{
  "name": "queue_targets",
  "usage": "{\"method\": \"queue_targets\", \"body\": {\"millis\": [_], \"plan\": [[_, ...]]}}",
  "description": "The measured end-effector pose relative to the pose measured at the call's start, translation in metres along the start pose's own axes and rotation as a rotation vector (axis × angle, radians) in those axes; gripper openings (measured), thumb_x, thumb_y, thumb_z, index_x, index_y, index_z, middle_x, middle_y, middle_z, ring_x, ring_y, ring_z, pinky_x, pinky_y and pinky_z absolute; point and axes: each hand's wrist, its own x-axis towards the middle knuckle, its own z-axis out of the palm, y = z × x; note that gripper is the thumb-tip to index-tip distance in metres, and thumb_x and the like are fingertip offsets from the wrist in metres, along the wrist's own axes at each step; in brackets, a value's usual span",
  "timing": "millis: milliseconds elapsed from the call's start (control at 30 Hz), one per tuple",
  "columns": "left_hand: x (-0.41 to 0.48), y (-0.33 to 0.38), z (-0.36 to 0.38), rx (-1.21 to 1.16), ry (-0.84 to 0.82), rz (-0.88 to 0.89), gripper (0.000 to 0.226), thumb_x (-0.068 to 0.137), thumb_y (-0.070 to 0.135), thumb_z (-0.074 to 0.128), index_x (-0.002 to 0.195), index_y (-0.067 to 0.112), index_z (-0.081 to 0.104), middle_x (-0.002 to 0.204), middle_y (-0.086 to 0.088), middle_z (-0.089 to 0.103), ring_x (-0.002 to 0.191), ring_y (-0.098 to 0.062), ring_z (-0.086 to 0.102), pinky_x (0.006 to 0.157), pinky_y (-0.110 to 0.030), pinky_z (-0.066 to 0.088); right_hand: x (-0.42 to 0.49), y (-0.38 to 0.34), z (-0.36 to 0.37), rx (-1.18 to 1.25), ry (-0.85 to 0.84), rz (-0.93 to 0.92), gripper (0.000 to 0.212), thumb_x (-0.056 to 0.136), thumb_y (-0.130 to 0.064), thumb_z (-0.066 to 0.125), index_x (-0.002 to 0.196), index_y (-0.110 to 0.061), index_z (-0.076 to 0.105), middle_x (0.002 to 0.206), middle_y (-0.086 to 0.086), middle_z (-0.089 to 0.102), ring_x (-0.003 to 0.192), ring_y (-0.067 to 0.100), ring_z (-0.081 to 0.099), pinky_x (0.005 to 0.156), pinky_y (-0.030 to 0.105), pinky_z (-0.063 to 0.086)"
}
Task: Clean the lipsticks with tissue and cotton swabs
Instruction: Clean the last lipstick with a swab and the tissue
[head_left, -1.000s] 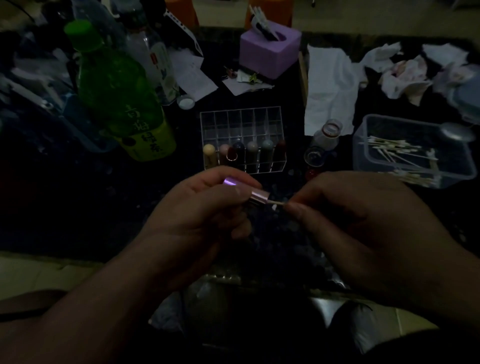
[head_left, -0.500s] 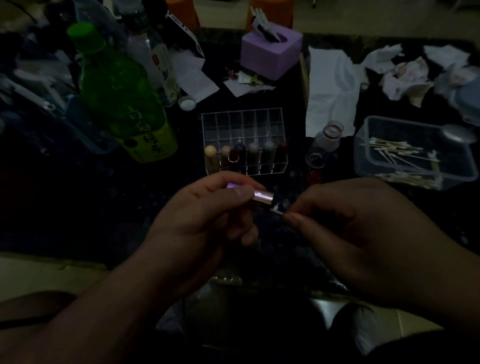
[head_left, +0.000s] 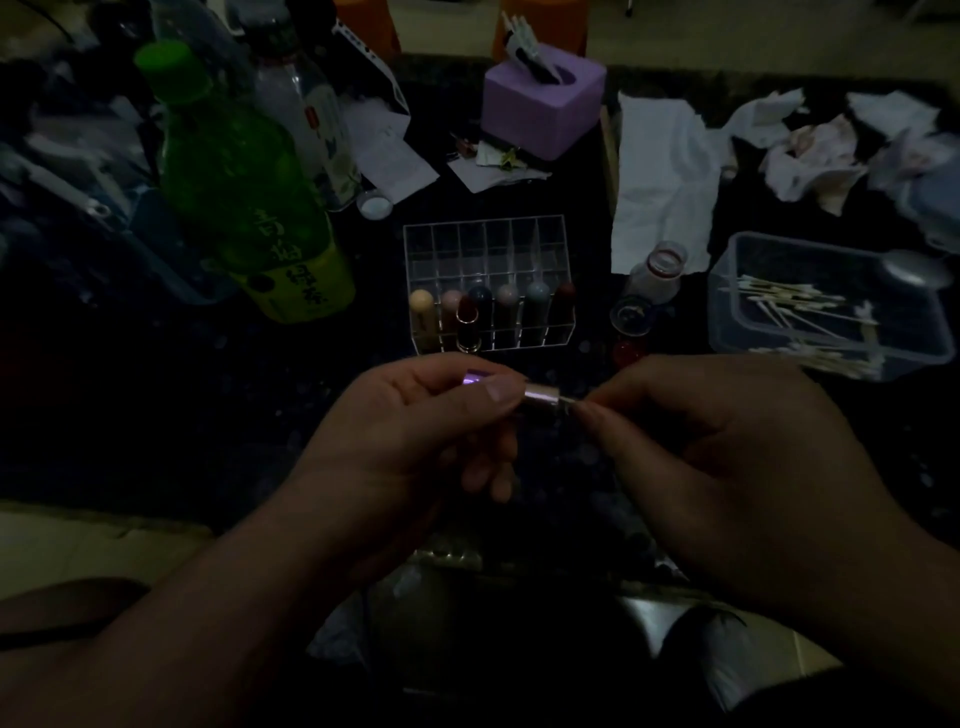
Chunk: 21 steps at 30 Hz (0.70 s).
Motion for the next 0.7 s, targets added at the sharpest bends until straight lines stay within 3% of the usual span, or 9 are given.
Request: {"method": "queue_targets", "body": {"millis": [200,367,567,700], "plan": [[0.0000,-0.0012,0.0005,0.009,0.029,0.048,0.020,0.077,0.018,0.066,0.086,0.003,0.076,0.060,-0.009,0.057,0.047,-0.015,0.045,0.049,-0.027,0.045,0.0029,0.0018,-0.0017,0.025,-0.141,-0.047,0.016,0.091,-0.029,0.060,0.079,-0.025,0.069,0.064,-0.017,0.058,0.058,0.000,0.056,0.054,0.017,0.042],[-0.0002,-0.0029,-0.0025,0.078,0.077,0.077,0.017,0.079,0.020,0.066,0.086,0.008,0.077,0.062,-0.008,0.059,0.053,-0.019,0.049,0.052,-0.028,0.046,0.0026,0.0036,-0.0037,0.026,-0.216,-0.093,0.015,0.096,-0.027,0.054,0.094,-0.025,0.069,0.076,-0.017,0.061,0.069,0.000,0.057,0.062,0.018,0.043],[-0.0010,-0.0025,-0.0038,0.134,0.049,0.077,0.017,0.078,0.022,0.068,0.086,0.009,0.076,0.064,-0.014,0.060,0.053,-0.027,0.052,0.051,-0.026,0.045,0.0024,0.0054,-0.0063,0.022,-0.071,-0.079,0.015,0.092,-0.022,0.060,0.100,-0.023,0.073,0.081,-0.017,0.068,0.072,-0.002,0.060,0.065,0.007,0.042],[-0.0001,-0.0036,-0.0039,0.116,0.035,0.114,0.014,0.077,0.018,0.074,0.087,0.009,0.076,0.058,-0.004,0.060,0.047,-0.016,0.052,0.051,-0.030,0.043,0.0021,0.0048,-0.0035,0.002,-0.031,-0.028,0.014,0.091,-0.023,0.063,0.095,-0.023,0.075,0.077,-0.016,0.070,0.069,-0.001,0.062,0.063,0.012,0.045]]}}
